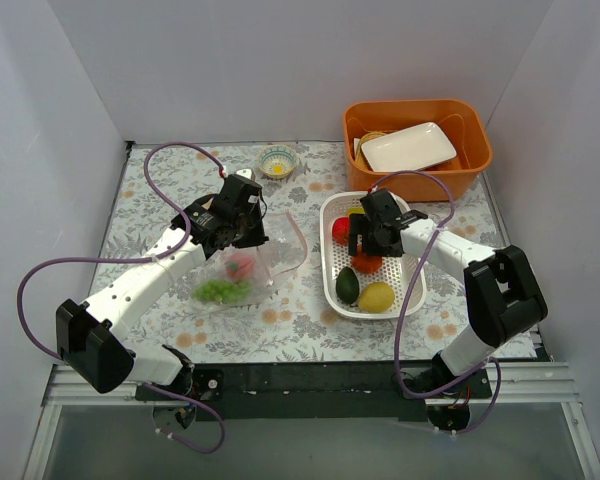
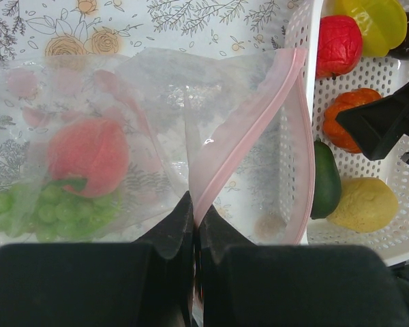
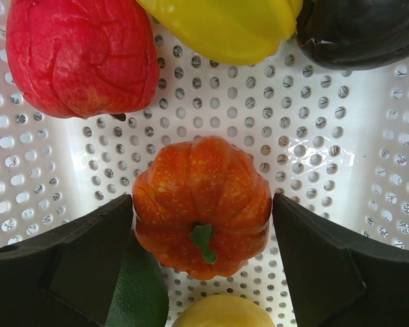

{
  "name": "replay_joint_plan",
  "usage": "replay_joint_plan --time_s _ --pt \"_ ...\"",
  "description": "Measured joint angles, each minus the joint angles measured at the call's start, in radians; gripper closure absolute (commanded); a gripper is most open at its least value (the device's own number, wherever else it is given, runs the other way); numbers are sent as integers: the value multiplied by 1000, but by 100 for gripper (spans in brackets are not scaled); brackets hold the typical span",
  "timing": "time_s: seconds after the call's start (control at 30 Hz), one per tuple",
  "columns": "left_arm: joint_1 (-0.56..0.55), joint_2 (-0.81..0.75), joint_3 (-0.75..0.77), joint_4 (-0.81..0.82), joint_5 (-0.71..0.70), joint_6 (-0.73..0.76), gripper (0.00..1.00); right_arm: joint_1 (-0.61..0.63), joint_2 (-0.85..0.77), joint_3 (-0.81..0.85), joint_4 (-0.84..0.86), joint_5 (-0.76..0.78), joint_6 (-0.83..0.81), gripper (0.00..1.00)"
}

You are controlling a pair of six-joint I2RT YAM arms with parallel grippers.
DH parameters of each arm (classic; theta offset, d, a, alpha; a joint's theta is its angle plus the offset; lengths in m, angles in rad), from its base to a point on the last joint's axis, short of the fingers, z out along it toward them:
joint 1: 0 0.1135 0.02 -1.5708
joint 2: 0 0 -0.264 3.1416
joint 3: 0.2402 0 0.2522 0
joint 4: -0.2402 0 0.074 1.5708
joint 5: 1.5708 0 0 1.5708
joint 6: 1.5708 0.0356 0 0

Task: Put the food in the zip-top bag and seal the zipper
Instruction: Pick up the fake fruit from the bin.

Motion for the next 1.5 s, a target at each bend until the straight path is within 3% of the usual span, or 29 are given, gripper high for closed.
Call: replay_joint_plan --time_s 0.33,0.7,0.87,1.1,1.5 --pt "0 -2 0 0 0 -1 100 -4 2 2 -2 -5 8 7" --pt "0 -7 -2 0 0 -4 100 -5 4 2 -24 -4 2 11" --pt "0 -11 -2 0 0 -4 100 -5 11 2 -24 -8 2 20" --pt "0 -11 -2 0 0 -4 100 -5 2 -7 -10 -20 2 50" --pt "0 -11 -9 4 0 -4 100 -5 -207 -18 -31 -19 15 49"
